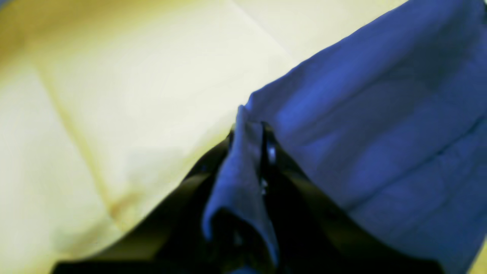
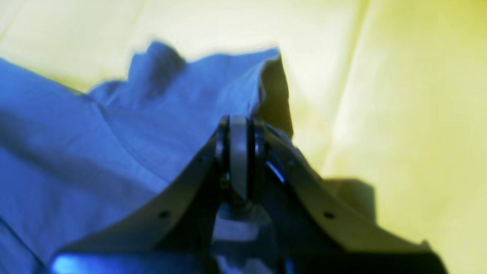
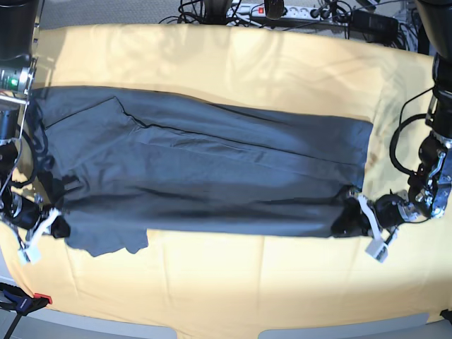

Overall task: Fold the T-shirt properly
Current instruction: 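Fold the grasped edge over onto the first fold with both grippers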

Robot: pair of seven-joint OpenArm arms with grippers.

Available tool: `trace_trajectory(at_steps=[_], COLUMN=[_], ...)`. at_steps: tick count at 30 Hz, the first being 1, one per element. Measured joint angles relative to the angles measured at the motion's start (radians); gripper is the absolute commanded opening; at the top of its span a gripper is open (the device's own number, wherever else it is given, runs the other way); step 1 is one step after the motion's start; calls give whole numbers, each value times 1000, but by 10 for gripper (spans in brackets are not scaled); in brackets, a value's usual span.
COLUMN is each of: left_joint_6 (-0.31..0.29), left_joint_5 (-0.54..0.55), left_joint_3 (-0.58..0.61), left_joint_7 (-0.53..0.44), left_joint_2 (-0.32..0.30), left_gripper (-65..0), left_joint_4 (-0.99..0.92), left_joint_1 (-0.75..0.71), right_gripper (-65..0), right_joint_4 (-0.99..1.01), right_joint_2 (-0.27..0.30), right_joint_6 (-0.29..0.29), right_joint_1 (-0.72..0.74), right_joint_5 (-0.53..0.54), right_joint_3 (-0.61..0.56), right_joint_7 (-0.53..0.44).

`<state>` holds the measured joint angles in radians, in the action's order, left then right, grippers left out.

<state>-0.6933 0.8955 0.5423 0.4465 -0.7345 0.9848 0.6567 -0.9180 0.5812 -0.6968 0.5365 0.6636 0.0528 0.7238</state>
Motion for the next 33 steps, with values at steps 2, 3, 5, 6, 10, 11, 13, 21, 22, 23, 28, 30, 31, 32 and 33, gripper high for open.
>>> trace_trajectory(at_steps=[2,3,5,6,10,11,13,21,22,23,28,30,31,32,33], left_joint_6=[3,2,0,0,0,1,0,0,1,0,0,0,0,0,0], left_joint_5=[42,56,69,68,114,124,160,240,263,276,318,316,316,308,308], left_joint_3=[0,0,0,-8,-71,-84,-101,-172,-177,-179,-178,-178,-178,-178,-178], left_joint_7=[55,74,81,85,131,160,214,343,355,375,478,500,500,500,500], left_joint_2=[-12,-20,-44,-57,-100,-108,-119,-176,-185,-192,-193,-193,-193,-193,-193], left_gripper=[-650,-650,-650,-650,-650,-650,-650,-650,-650,-650,-650,-650,-650,-650,-650], left_joint_4=[32,52,97,124,229,251,292,420,430,440,455,455,455,455,455], left_joint_1=[-32,-48,-69,-79,-115,-129,-158,-267,-280,-289,-325,-331,-330,-330,-330], right_gripper=[-650,-650,-650,-650,-650,-650,-650,-650,-650,-650,-650,-650,-650,-650,-650], right_joint_4=[0,0,0,0,-14,-20,-37,-61,-61,-61,-63,-63,-63,-63,-63], right_joint_2=[12,20,40,48,70,73,86,92,92,92,93,92,91,89,89], right_joint_6=[0,0,0,0,0,0,0,-1,0,0,0,0,0,0,0], right_joint_1=[-21,-29,-42,-46,-47,-45,-45,-43,-43,-45,-90,-120,-132,-141,-143], right_joint_5=[3,10,68,97,166,172,182,193,193,193,258,270,268,267,267], right_joint_3=[-1,-1,-1,0,-1,-1,-1,-1,-1,-1,-1,-1,-1,-1,-1], right_joint_7=[11,26,56,79,190,207,232,310,313,314,335,350,356,354,354])
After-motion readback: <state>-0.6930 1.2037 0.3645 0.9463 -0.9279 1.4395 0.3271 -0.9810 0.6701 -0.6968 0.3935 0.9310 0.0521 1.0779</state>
